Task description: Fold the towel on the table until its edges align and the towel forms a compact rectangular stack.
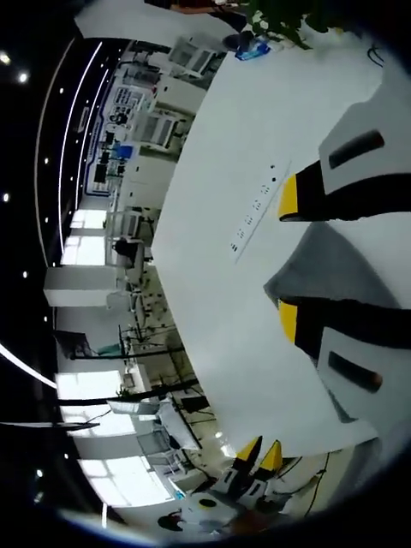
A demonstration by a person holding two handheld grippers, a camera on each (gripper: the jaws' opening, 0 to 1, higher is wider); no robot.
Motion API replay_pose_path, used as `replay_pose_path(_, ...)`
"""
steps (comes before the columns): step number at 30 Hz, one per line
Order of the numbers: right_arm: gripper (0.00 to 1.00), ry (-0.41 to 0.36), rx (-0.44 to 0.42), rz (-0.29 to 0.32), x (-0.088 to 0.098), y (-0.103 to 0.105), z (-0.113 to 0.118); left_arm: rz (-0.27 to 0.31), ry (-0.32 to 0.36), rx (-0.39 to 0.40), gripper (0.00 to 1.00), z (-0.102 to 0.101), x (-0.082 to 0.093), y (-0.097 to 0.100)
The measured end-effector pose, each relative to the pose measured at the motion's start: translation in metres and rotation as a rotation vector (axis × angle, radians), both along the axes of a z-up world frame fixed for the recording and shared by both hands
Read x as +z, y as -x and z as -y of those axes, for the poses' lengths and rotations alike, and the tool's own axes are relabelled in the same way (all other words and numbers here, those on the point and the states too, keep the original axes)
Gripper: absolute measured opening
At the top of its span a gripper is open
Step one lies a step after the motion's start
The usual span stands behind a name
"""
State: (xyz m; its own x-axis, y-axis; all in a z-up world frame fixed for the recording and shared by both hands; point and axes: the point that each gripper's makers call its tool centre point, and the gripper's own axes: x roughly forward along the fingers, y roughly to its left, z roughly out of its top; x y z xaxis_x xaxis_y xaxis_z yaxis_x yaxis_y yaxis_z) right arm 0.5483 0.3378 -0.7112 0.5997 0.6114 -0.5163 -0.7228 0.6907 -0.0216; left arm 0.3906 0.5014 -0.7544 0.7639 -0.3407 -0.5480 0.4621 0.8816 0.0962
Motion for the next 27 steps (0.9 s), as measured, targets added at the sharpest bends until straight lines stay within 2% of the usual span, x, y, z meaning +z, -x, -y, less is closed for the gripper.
replay_pose_path(5, 0.34, -0.004, 0.006, -0.014, -0.007, 0.013, 0.006, -0.001, -0.007, -0.022, 0.18, 0.001, 0.005, -0.012)
replay_pose_path(10, 0.34, -0.024, -0.004, -0.025, -0.015, 0.014, 0.014, -0.025, 0.042, 0.004, 0.18, -0.005, 0.006, -0.024)
replay_pose_path(15, 0.34, -0.03, -0.017, -0.036, -0.023, 0.017, 0.025, -0.036, 0.023, -0.004, 0.18, -0.007, 0.004, -0.035)
replay_pose_path(19, 0.34, -0.028, -0.021, -0.046, -0.028, 0.029, 0.031, -0.053, 0.022, 0.006, 0.19, -0.01, 0.001, -0.042)
replay_pose_path(24, 0.34, -0.007, -0.009, -0.046, -0.03, 0.035, 0.036, -0.06, -0.014, -0.01, 0.19, -0.008, -0.003, -0.042)
replay_pose_path(27, 0.34, -0.02, -0.014, -0.053, -0.033, 0.037, 0.036, -0.065, -0.026, -0.019, 0.19, -0.006, -0.006, -0.043)
